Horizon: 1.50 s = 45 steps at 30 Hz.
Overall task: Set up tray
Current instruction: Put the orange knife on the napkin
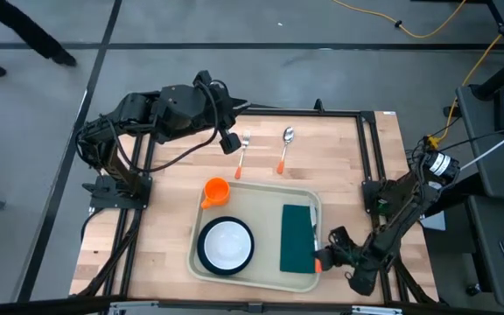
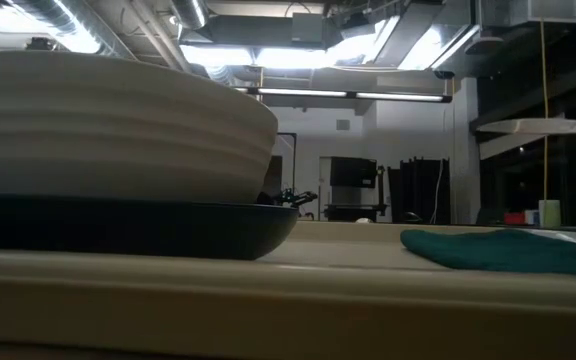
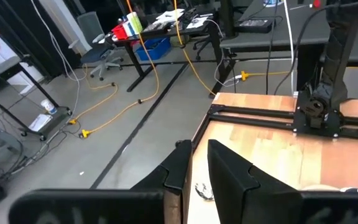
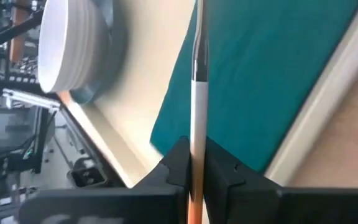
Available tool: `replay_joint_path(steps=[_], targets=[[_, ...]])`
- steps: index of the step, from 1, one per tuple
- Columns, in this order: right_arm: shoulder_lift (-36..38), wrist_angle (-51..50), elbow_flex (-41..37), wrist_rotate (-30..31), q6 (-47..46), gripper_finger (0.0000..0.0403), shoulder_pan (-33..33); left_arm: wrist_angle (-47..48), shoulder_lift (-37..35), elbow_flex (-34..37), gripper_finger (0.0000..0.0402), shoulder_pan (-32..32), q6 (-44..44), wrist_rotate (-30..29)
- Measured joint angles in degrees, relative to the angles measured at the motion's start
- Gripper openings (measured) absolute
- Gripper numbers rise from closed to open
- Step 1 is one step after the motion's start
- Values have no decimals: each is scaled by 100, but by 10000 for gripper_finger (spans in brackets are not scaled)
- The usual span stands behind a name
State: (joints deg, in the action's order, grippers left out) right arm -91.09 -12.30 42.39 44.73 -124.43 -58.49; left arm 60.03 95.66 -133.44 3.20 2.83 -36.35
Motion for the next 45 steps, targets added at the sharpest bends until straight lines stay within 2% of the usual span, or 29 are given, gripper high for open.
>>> replay_joint_path(steps=[4, 9, 14, 22, 34, 45], targets=[[-133, 256, -9, 224, -3, 25, -74, -8, 21, -1, 47, 2, -109, -5], [-722, 1928, -359, 373, -30, 27, -110, -1, 75, 10, 47, 2, -311, -7], [-1210, 2991, -416, 937, -75, 25, -108, -14, 120, 4, 47, 57, -364, 0], [-1252, 3236, -424, 959, -150, 24, -97, 22, 198, 2, 47, 57, -365, 37], [-1246, 3085, -426, 933, -152, 32, -95, 20, 234, 2, 47, 57, -315, 39], [-1244, 3155, -426, 680, -287, 30, -58, 20, 234, 2, 47, 57, -210, 39]])
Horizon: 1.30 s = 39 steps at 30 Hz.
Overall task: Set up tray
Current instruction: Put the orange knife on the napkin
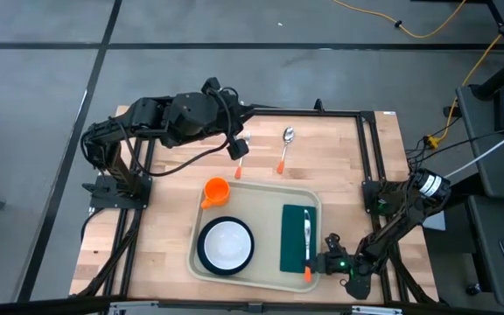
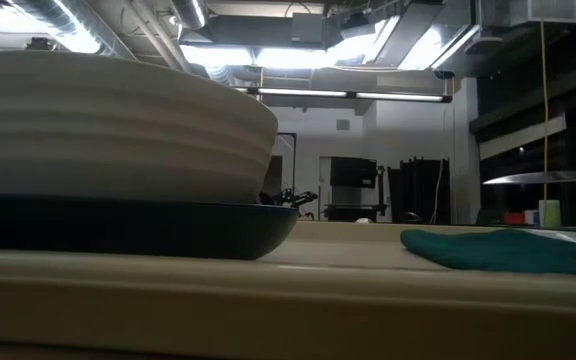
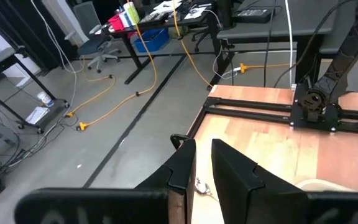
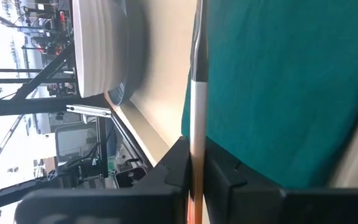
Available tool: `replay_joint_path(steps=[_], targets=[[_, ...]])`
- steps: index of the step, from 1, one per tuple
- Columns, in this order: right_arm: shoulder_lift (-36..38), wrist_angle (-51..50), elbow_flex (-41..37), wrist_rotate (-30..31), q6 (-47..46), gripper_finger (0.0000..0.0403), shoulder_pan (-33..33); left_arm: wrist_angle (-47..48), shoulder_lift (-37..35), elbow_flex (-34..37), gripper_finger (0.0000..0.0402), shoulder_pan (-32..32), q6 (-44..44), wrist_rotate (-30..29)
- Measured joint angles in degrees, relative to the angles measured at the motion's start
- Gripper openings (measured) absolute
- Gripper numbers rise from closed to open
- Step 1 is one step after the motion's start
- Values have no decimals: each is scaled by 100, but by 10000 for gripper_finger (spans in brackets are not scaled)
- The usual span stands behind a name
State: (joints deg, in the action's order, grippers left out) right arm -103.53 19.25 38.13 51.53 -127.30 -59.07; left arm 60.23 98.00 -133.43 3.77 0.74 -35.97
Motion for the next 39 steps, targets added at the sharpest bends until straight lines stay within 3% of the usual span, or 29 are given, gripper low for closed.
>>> replay_joint_path(steps=[7, 11, 16, 20, 23, 27, 29, 33, 39], targets=[[266, -239, -2, -20, -2, 24, 38, 0, -2, 0, 47, 0, 0, 57], [784, -928, 2, 39, 25, 24, 31, -2, -4, 81, 47, -99, -402, 1059], [1649, -2284, 94, 843, 581, 24, -91, -175, 48, 971, 47, -359, -749, 2027], [2048, -2863, 94, 1039, 995, 24, -75, -1576, 50, 2230, 48, -478, -945, 3143], [2081, -2905, 94, 1338, 1178, 24, -72, -3217, 55, 3221, 57, -567, -1367, 4197], [2079, -2898, 94, 1726, 1356, 24, -55, -5058, 209, 4339, 74, -685, -2174, 5039], [2080, -2894, 94, 1946, 1484, 24, -22, -6045, 395, 4628, 83, -751, -2516, 5298], [2094, -2887, 94, 2089, 1653, 24, 235, -6980, 805, 4787, 95, -819, -3291, 5803], [2107, -2728, 94, 1495, 2291, 24, 595, -7810, 1336, 4798, 95, -811, -3902, 6133]])
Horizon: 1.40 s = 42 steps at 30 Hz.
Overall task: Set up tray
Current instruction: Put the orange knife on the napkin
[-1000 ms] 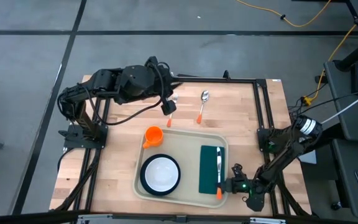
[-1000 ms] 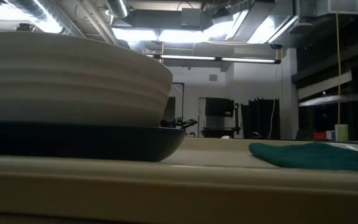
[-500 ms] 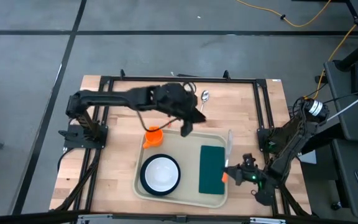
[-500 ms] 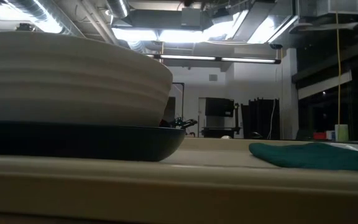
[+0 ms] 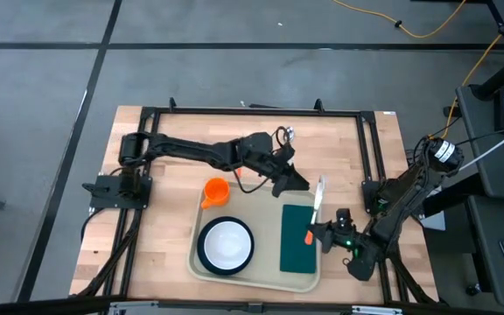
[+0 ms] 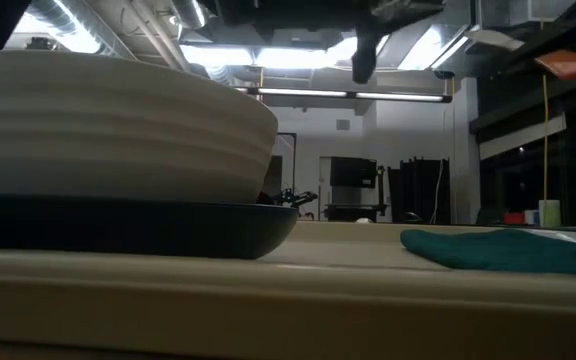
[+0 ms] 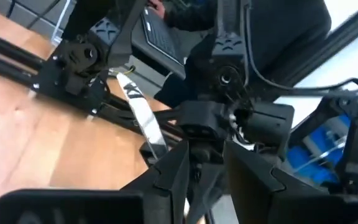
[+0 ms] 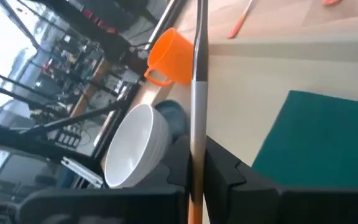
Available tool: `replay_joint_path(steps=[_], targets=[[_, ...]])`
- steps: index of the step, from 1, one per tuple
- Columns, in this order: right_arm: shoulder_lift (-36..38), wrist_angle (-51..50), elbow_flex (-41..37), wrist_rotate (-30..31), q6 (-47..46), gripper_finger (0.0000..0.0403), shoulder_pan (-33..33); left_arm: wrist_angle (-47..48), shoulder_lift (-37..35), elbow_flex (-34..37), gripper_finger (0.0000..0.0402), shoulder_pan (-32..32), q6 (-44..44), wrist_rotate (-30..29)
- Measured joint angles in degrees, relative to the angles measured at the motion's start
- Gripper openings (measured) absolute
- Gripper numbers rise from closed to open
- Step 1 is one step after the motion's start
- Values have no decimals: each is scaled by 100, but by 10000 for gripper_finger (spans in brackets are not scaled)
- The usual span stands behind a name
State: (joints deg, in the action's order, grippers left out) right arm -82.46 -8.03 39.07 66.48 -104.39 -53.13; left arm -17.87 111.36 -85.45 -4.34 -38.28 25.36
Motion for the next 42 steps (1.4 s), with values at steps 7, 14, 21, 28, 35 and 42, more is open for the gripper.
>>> replay_joint_path(steps=[7, 14, 21, 28, 35, 42], targets=[[0, 131, 0, -167, 349, 24, 123, -491, 312, 4, 96, 0, -319, -9], [0, 234, 0, -162, 431, 24, 129, -471, 314, 2, 89, -39, -111, -431], [0, 546, 0, -151, 771, 24, 158, -452, 381, 0, 92, -138, -103, -516], [0, 791, 0, -239, 1092, 24, 348, -589, 377, 0, 91, -142, -46, -673], [0, 1025, 0, -594, 1500, 24, 551, -827, 377, 0, 93, -130, -163, -635], [-2, 1176, 0, -946, 1796, 24, 720, -1022, 377, 0, 85, -61, -306, -633]])
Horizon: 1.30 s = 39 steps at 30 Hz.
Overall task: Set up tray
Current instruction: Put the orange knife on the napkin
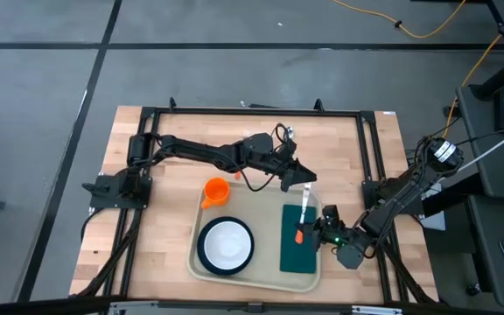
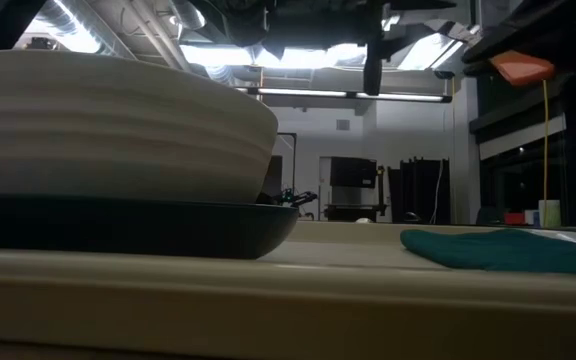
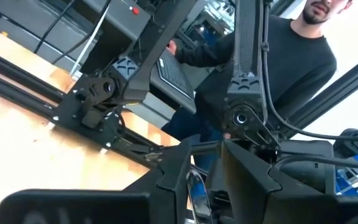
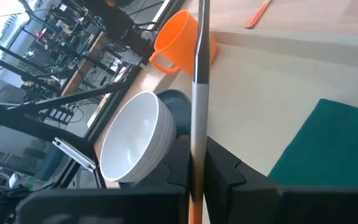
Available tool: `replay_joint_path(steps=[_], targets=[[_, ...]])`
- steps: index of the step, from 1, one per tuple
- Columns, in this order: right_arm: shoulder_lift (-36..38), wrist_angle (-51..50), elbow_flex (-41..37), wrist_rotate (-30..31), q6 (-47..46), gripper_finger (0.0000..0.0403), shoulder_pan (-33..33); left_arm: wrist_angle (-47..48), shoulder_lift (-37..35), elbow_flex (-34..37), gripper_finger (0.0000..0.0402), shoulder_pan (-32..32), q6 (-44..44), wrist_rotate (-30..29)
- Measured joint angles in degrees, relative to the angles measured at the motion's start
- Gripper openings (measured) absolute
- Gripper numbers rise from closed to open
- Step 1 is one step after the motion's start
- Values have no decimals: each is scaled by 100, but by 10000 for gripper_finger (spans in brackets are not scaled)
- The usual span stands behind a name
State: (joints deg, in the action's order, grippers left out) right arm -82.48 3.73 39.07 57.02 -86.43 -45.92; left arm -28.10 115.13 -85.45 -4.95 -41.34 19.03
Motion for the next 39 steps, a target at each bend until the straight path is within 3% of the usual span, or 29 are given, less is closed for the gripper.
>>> replay_joint_path(steps=[20, 27, 39], targets=[[31, 178, 0, 375, 29, 26, -3, 451, 0, 0, 68, 237, 100, 271], [396, 110, 0, 652, 277, 24, 3, 916, 0, 0, 68, 491, 342, 354], [802, -506, 2, 779, 297, 24, 8, 918, -2, 0, 67, 566, 361, 284]])
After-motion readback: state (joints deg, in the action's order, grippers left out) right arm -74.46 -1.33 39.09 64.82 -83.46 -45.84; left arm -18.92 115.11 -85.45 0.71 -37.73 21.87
